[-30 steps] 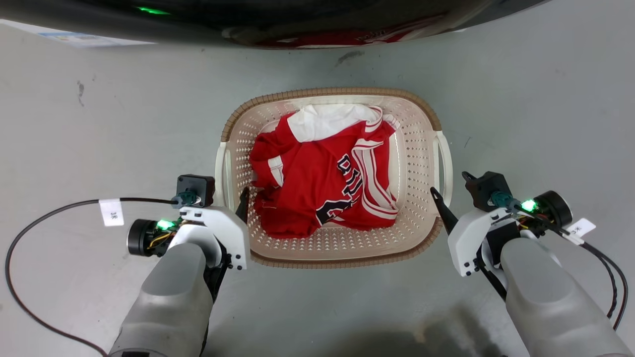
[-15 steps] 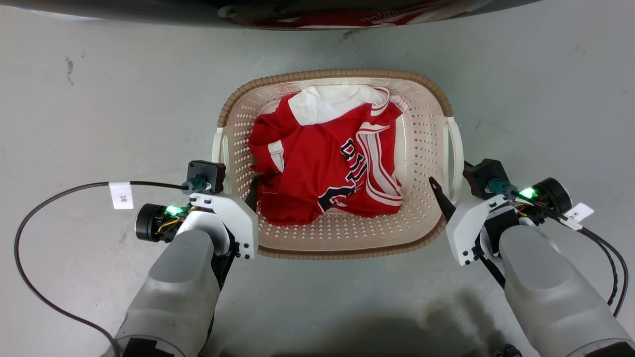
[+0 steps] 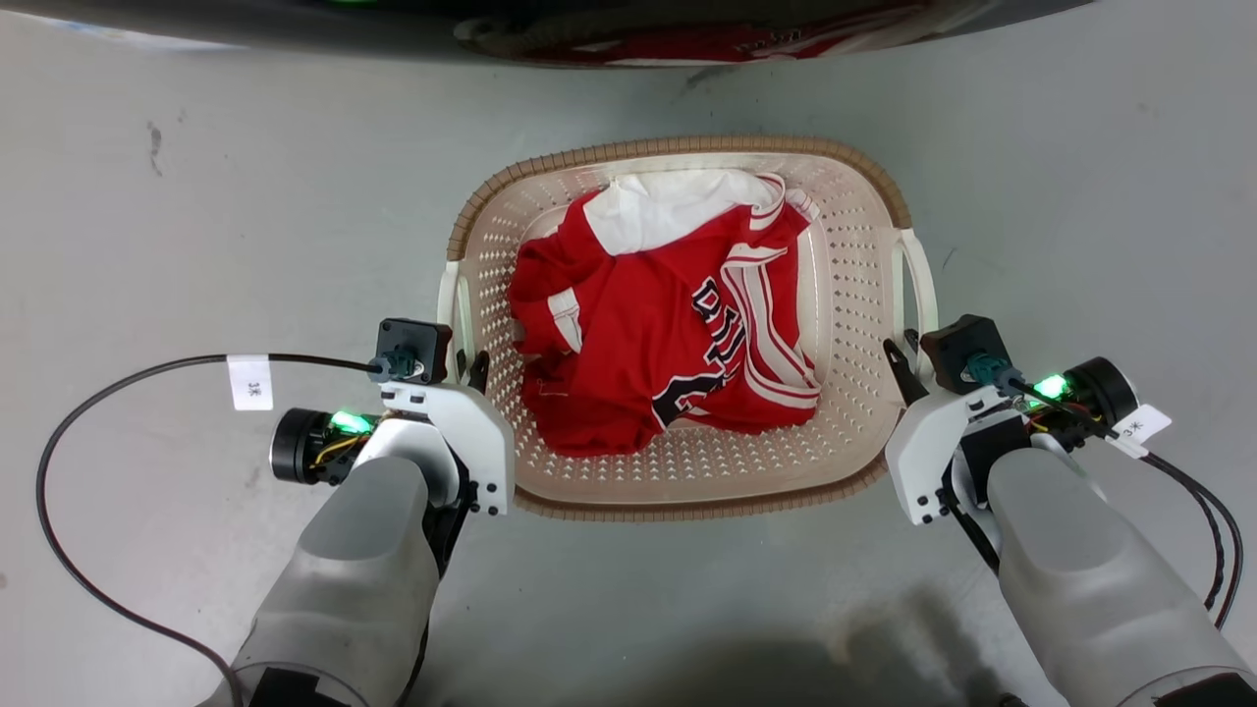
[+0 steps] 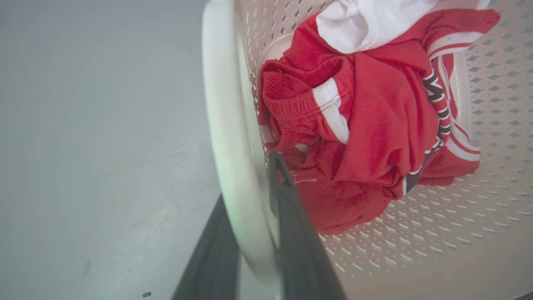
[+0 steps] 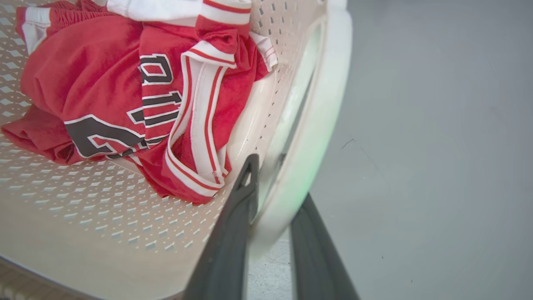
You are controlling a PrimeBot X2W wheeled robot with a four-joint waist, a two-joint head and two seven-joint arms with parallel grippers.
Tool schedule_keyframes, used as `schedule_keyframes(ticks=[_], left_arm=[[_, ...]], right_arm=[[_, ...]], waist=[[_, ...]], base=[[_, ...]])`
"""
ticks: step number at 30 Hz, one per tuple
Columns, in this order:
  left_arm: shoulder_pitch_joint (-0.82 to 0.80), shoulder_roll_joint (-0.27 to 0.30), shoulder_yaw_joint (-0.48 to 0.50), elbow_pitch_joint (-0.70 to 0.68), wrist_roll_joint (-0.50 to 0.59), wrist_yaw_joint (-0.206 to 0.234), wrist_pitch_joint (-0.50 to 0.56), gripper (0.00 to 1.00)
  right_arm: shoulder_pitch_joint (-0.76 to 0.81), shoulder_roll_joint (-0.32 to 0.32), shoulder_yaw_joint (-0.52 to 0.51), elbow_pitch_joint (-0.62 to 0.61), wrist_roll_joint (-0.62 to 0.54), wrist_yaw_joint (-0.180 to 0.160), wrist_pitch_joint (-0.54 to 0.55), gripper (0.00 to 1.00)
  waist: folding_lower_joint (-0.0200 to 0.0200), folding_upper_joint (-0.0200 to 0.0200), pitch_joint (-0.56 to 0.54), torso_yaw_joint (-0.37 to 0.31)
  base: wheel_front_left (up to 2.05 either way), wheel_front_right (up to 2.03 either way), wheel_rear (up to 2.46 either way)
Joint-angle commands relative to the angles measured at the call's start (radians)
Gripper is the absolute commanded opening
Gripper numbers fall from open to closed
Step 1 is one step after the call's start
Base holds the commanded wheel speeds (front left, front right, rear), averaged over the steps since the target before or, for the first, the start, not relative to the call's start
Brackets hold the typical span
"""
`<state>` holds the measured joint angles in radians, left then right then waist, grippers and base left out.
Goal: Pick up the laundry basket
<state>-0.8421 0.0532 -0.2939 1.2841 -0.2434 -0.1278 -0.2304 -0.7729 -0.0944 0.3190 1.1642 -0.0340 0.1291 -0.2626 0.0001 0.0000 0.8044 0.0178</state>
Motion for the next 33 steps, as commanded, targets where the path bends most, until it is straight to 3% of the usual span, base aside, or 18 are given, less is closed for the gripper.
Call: schedule_keyframes(ticks=[1, 18, 33], left_arm=[[0.007, -0.002, -0.009, -0.001, 0.0, -0.004, 0.001, 0.0], [0.132, -0.004, -0.086, 0.002, -0.117, -0.004, 0.116, 0.0], [0.264, 0.015, -0.201, -0.026, -0.254, -0.004, 0.246, 0.0]], right_arm=[[0.005, 0.006, 0.01, 0.003, 0.003, 0.003, -0.003, 0.0], [0.089, 0.043, 0.099, 0.113, 0.101, 0.003, 0.03, 0.0], [0.194, 0.05, 0.273, 0.117, 0.277, 0.003, 0.142, 0.0]], waist=[[-0.0001, 0.0, -0.018, -0.001], [-0.0001, 0.0, -0.329, -0.017], [-0.0001, 0.0, -0.591, -0.031]], base=[[0.0, 0.0, 0.0], [0.0, 0.0, 0.0], [0.0, 0.0, 0.0]])
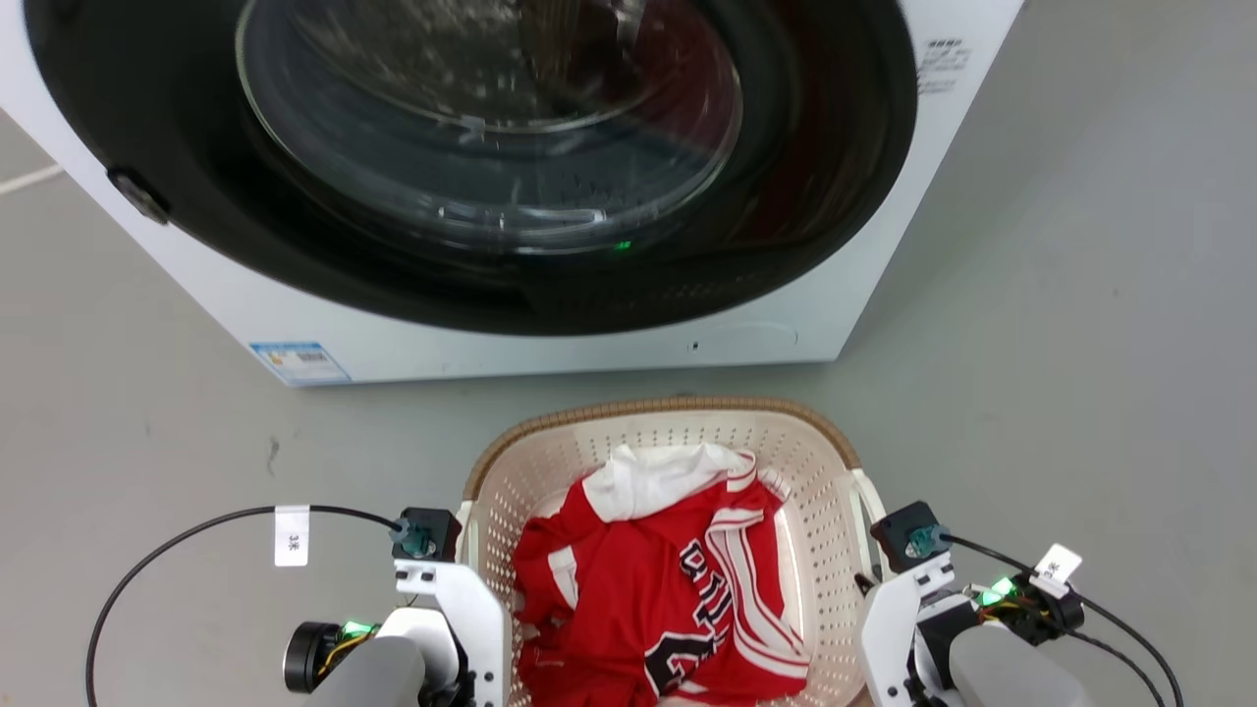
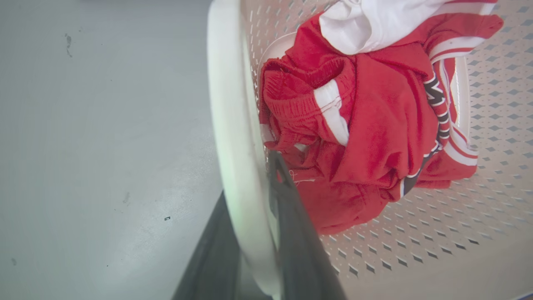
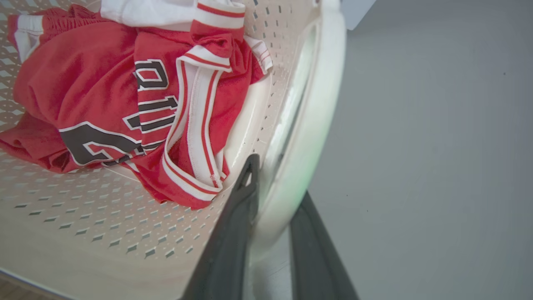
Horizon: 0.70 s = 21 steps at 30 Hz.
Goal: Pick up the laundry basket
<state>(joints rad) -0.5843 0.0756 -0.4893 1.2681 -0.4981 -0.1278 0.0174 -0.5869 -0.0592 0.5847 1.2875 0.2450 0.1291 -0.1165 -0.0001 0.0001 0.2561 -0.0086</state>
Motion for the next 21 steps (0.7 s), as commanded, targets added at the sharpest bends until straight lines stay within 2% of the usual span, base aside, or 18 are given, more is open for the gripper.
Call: schedule_keyframes(ticks=[1, 13, 21], left_arm=[[0.013, -0.004, -0.014, -0.013, -0.008, -0.004, 0.004, 0.0], [0.099, 0.02, -0.103, -0.03, -0.092, -0.004, 0.046, 0.0], [0.132, 0.025, -0.147, -0.042, -0.156, -0.004, 0.103, 0.0]], right_arm=[[0.015, 0.014, 0.018, -0.008, 0.01, 0.003, 0.001, 0.0], [0.111, 0.0, 0.137, -0.021, 0.146, 0.003, 0.044, 0.0], [0.146, -0.012, 0.204, -0.039, 0.229, 0.003, 0.083, 0.0]], waist=[[0.0001, -0.0001, -0.056, -0.005], [0.0001, -0.0001, -0.221, 0.001], [0.0001, -0.0001, -0.277, 0.002]], base=[[0.0, 0.0, 0.0], [0.0, 0.0, 0.0], [0.0, 0.0, 0.0]])
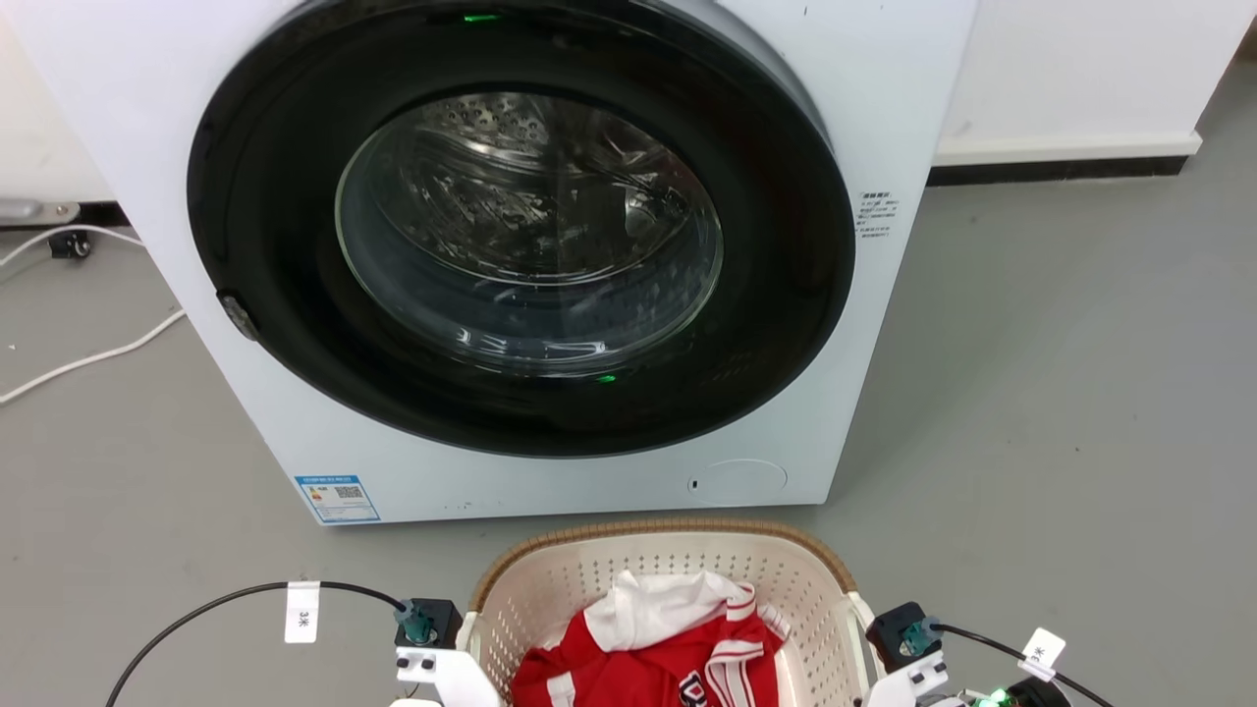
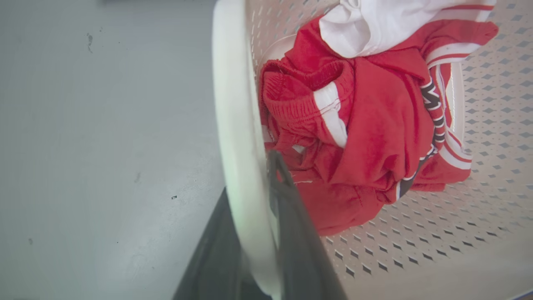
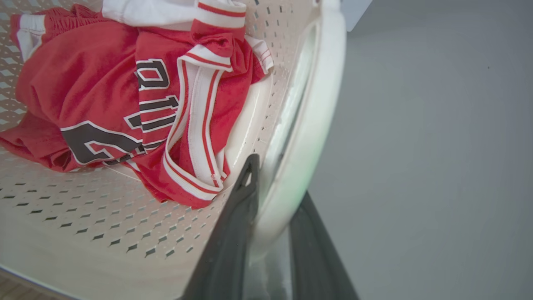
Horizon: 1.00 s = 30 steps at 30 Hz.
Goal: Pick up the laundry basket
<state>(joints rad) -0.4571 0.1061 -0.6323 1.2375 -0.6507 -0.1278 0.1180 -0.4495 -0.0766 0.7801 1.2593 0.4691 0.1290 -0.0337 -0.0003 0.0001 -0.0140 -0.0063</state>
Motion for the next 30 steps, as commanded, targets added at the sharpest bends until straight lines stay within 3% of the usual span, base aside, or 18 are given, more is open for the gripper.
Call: schedule_keyframes(ticks=[1, 9, 30], left_arm=[[0.004, -0.005, -0.009, -0.014, -0.013, -0.004, 0.015, 0.0], [-0.013, 0.01, -0.053, -0.035, -0.075, -0.004, 0.092, 0.0], [-0.032, 0.02, -0.141, -0.021, -0.163, -0.004, 0.096, 0.0]], right_arm=[[0.009, 0.004, 0.017, -0.013, 0.013, 0.003, 0.007, 0.0], [-0.009, -0.018, 0.092, -0.045, 0.094, 0.003, 0.083, 0.0], [-0.033, -0.05, 0.241, -0.053, 0.246, 0.003, 0.113, 0.0]], waist=[[0.0003, -0.0001, -0.011, -0.001], [0.0003, -0.0001, -0.03, -0.007], [0.0003, -0.0001, -0.034, -0.006]], base=[[0.0, 0.0, 0.0], [0.0, 0.0, 0.0], [0.0, 0.0, 0.0]])
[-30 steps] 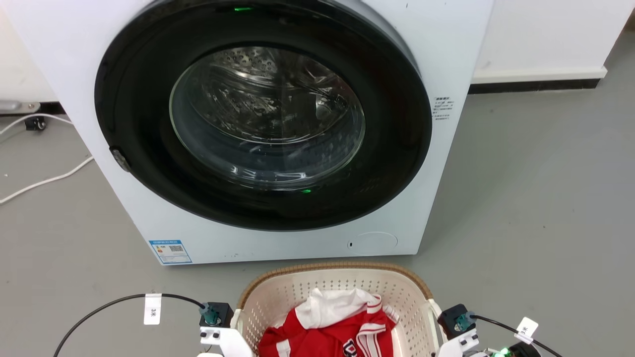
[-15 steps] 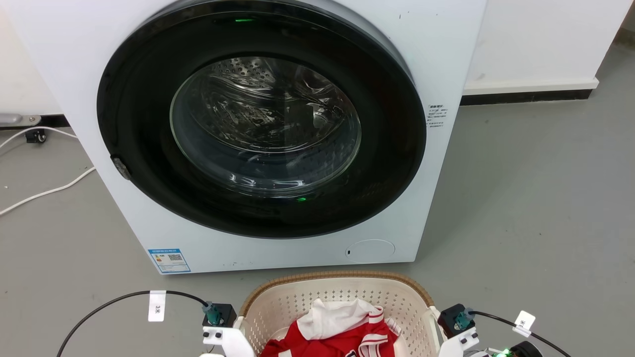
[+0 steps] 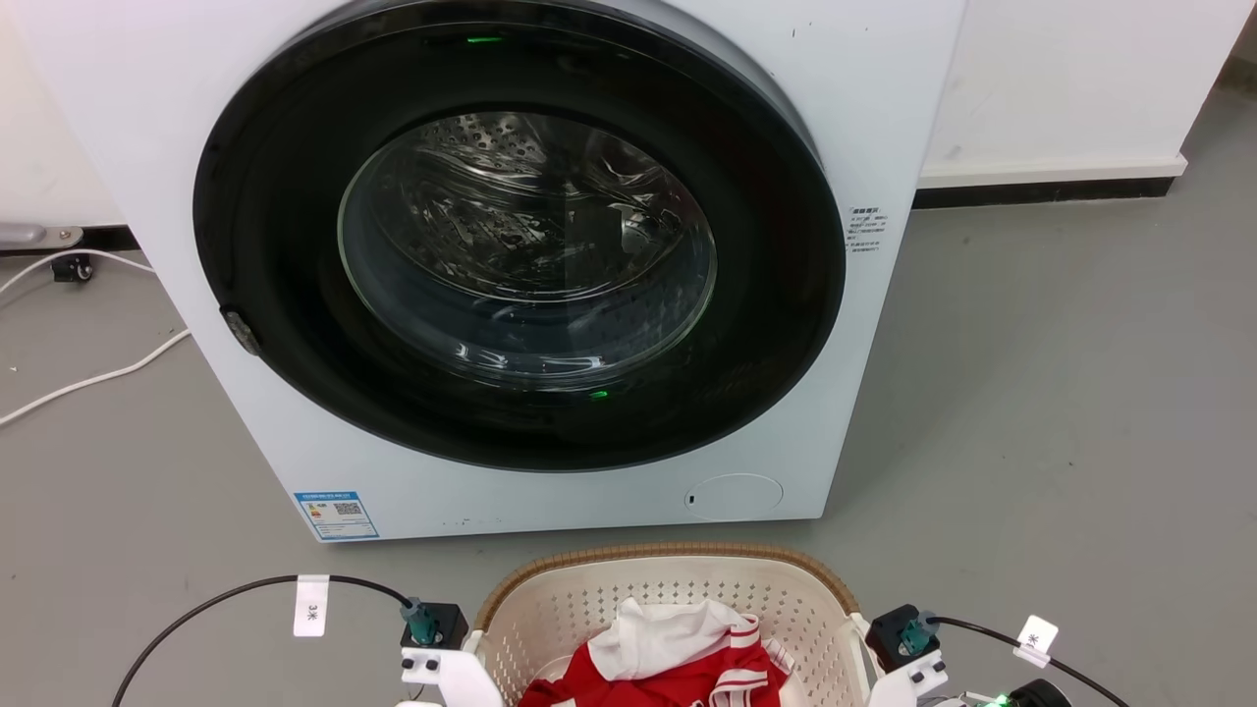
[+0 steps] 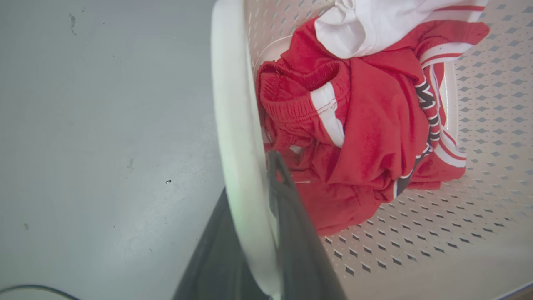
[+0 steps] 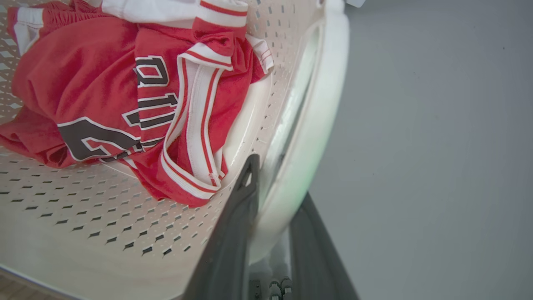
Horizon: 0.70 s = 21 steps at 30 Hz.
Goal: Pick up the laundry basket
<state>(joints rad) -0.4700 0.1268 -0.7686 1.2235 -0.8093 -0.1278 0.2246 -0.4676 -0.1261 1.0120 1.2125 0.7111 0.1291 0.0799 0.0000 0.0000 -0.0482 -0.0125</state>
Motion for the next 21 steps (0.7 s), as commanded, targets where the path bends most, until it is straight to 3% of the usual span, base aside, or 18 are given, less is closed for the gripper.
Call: schedule_keyframes(ticks=[1, 21], left_arm=[[-0.02, -0.001, -0.009, -0.006, -0.007, -0.004, -0.012, 0.0], [-0.029, 0.005, -0.07, 0.004, -0.065, -0.004, -0.022, 0.0]], right_arm=[[-0.015, 0.0, 0.016, -0.006, 0.01, 0.003, 0.0, 0.0], [-0.024, -0.005, 0.111, 0.003, 0.105, 0.003, -0.007, 0.0]], waist=[[0.0, 0.0, 0.0, 0.0], [0.0, 0.0, 0.0, -0.004]], base=[[0.0, 0.0, 0.0], [0.0, 0.0, 0.0]])
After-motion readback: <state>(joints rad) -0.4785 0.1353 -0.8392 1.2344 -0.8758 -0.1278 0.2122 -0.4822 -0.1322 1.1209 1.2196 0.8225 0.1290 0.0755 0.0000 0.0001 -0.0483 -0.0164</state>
